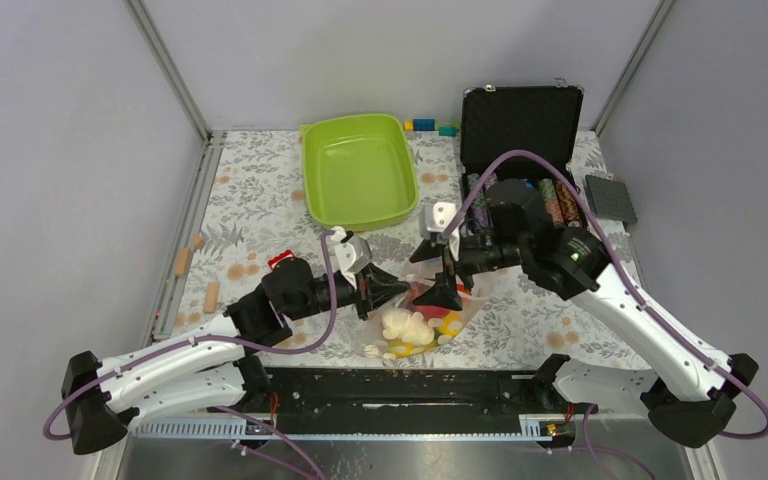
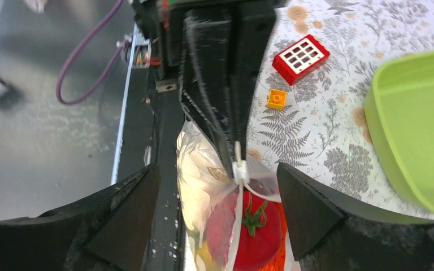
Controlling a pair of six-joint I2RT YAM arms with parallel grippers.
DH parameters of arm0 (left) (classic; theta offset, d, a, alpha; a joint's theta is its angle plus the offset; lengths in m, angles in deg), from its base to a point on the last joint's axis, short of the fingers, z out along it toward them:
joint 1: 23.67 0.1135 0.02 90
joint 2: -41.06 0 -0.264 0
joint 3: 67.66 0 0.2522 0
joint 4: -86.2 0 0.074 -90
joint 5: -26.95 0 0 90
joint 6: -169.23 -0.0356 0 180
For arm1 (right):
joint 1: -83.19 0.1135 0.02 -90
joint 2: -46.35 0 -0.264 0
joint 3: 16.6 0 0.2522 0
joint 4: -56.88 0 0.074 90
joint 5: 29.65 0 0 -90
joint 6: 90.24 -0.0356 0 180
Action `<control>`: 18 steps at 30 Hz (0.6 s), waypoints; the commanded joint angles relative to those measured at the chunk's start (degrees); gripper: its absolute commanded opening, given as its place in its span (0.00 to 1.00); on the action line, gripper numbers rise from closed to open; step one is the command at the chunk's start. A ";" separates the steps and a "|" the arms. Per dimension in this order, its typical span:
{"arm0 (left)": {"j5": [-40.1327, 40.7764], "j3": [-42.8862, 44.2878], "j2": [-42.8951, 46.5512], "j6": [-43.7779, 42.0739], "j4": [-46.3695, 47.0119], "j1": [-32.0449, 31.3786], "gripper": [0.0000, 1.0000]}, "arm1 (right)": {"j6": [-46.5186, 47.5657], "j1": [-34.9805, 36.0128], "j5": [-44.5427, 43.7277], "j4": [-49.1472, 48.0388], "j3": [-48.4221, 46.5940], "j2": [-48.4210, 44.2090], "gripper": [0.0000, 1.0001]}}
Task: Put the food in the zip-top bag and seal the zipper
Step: Zip the zipper food storage bag at the center of the board.
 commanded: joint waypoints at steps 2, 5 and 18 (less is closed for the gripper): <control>0.44 3.25 -0.13 2.44 0.31 -0.22 0.00 | 15.01 3.00 2.52 4.42 -3.16 2.38 0.80; -0.53 3.60 -0.39 2.30 -0.74 -0.17 0.00 | 14.70 3.10 1.09 4.56 -3.64 3.33 0.77; -4.37 3.33 -1.63 1.80 1.27 -0.21 0.00 | 11.85 3.89 -4.40 5.37 -3.30 5.86 0.54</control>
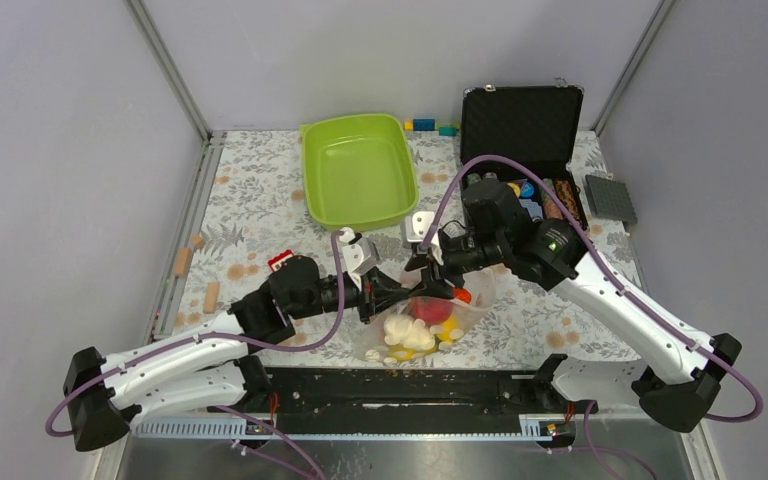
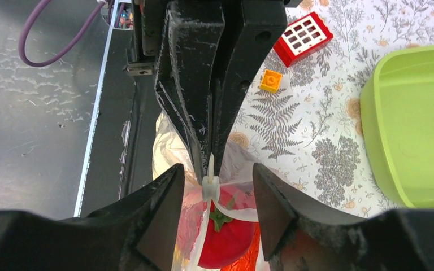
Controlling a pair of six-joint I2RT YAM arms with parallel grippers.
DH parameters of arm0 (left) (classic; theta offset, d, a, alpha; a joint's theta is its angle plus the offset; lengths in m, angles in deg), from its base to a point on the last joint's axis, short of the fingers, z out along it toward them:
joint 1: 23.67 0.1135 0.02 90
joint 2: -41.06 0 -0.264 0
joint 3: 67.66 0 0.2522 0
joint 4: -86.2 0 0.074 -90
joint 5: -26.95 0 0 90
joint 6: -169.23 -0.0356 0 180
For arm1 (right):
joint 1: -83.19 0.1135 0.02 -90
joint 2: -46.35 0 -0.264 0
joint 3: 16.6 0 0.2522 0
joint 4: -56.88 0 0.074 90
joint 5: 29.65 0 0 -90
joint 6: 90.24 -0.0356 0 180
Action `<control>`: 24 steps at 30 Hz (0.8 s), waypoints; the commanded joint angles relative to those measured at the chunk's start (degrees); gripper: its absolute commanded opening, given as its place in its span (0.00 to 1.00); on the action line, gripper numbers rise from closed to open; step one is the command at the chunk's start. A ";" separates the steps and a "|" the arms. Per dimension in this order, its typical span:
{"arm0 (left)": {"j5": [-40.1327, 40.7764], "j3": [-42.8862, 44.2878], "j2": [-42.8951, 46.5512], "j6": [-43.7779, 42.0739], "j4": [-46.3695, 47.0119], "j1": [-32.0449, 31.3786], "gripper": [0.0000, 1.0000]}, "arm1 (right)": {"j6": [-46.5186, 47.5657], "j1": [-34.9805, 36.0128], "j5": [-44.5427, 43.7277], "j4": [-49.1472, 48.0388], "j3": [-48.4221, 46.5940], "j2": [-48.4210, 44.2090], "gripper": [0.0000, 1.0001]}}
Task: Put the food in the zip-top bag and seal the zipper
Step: Zip the zipper food storage bag at the center of the board.
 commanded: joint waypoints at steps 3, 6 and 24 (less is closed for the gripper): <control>-1.50 2.40 0.30 0.30 3.49 -0.17 0.00 | 1.10 0.99 -1.86 1.72 -1.02 0.13 0.50; -0.97 2.07 0.73 0.36 3.49 -0.19 0.00 | 1.47 1.01 -2.72 3.22 -1.39 0.43 0.43; 7.22 -0.32 5.35 4.33 2.28 -0.21 0.00 | 1.13 1.12 -1.77 4.67 -2.15 2.81 0.00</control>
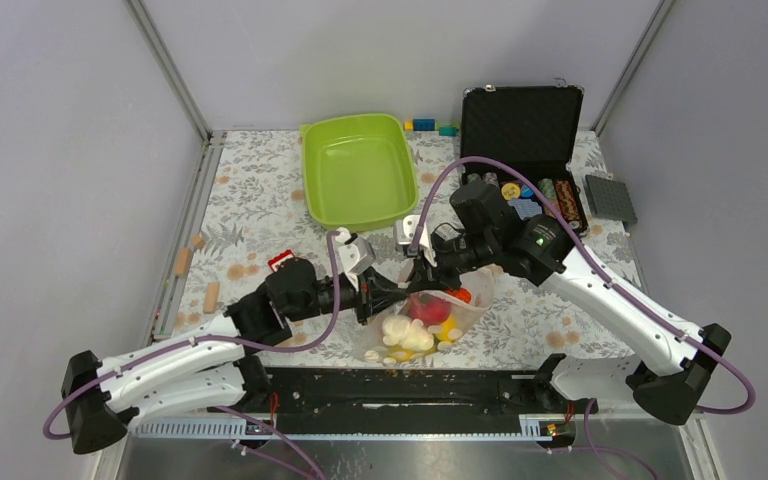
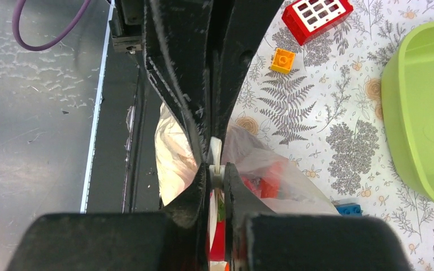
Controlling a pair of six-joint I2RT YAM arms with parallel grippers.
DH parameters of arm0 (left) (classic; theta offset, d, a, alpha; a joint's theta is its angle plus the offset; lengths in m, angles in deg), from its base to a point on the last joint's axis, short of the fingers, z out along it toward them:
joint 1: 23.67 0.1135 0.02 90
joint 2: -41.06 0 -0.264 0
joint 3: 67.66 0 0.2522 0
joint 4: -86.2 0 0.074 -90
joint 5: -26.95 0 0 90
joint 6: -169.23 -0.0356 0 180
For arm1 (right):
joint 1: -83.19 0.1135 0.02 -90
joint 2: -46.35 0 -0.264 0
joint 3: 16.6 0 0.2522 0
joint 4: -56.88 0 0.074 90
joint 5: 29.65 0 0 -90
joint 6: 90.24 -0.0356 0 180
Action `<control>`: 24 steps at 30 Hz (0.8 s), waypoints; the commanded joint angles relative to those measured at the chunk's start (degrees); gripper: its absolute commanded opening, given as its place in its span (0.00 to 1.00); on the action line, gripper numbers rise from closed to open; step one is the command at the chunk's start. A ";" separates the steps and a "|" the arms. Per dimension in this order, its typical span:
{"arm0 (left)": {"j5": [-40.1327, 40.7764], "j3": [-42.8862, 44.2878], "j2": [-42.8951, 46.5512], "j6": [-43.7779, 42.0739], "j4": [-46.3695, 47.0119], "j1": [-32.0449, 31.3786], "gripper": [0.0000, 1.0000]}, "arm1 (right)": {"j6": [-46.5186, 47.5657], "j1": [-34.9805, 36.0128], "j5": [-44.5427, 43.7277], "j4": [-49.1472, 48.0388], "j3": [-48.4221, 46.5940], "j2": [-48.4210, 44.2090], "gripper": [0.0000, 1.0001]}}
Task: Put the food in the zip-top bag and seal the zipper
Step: Zip the zipper food storage bag at the center of the board.
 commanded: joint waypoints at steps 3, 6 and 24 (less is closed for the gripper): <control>15.35 -2.95 9.24 5.99 1.95 -0.18 0.00 | 2.59 0.54 -0.39 1.24 -0.73 -0.18 0.00; 19.36 -5.67 13.31 7.64 1.16 -0.12 0.00 | 2.44 0.51 -1.11 2.61 -1.46 0.91 0.00; 56.58 -6.38 21.16 17.87 -17.23 -0.12 0.00 | -0.71 0.42 -13.11 1.98 1.80 -0.92 0.00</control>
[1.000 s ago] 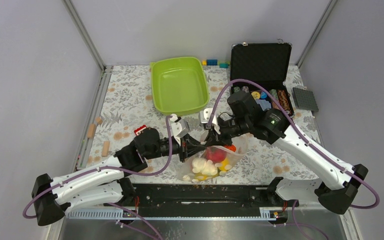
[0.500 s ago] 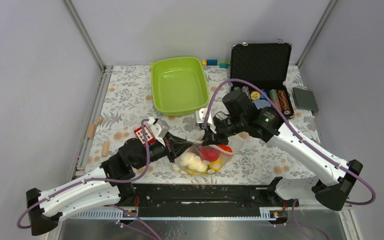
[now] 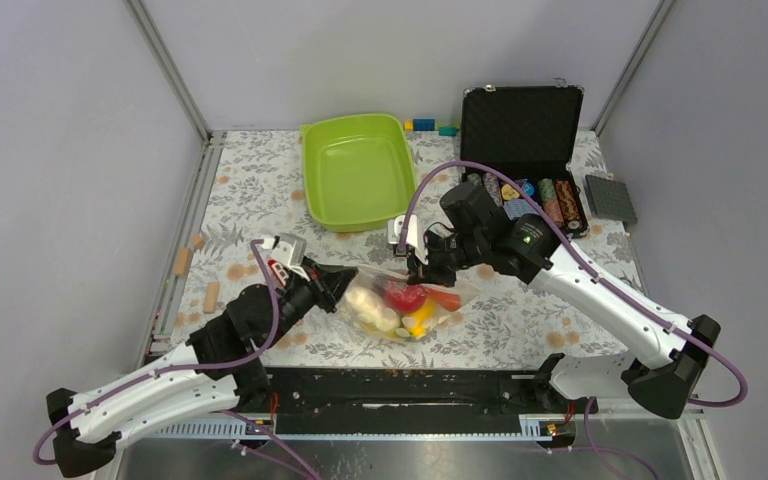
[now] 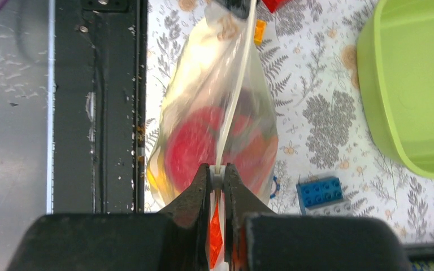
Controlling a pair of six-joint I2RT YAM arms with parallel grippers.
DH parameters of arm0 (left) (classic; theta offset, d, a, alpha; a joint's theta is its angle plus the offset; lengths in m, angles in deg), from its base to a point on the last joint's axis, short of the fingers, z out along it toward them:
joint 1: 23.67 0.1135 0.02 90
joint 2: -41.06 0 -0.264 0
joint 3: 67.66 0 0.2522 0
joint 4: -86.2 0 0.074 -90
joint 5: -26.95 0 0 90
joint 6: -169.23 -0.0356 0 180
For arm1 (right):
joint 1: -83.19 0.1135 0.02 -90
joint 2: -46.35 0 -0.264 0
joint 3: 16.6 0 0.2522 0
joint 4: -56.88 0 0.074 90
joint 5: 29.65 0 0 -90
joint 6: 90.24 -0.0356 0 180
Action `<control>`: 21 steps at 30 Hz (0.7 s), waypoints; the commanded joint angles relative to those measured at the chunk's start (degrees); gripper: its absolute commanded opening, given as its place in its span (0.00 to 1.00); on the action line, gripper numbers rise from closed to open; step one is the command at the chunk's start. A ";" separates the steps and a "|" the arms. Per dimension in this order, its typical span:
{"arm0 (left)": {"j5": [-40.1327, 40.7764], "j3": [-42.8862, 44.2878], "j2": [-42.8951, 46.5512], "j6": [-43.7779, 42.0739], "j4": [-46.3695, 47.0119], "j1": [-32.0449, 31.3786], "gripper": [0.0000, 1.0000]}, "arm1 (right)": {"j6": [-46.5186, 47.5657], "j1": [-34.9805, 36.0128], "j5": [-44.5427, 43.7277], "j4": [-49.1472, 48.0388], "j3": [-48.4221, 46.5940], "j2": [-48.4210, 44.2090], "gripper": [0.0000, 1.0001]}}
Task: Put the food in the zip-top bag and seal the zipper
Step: Zip the zipper food storage bag at the center of the board.
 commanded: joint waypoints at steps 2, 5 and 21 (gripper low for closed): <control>22.11 1.62 0.69 4.69 -7.82 0.75 0.00 | -1.94 -0.06 -6.10 2.85 1.61 -3.23 0.00; 27.57 1.79 0.97 8.20 -10.81 0.75 0.00 | -3.21 -0.25 -8.74 2.08 2.84 -3.28 0.00; 37.98 4.97 -1.71 15.75 -20.50 1.82 0.00 | -9.76 -2.78 -16.60 -1.06 10.59 -10.39 0.00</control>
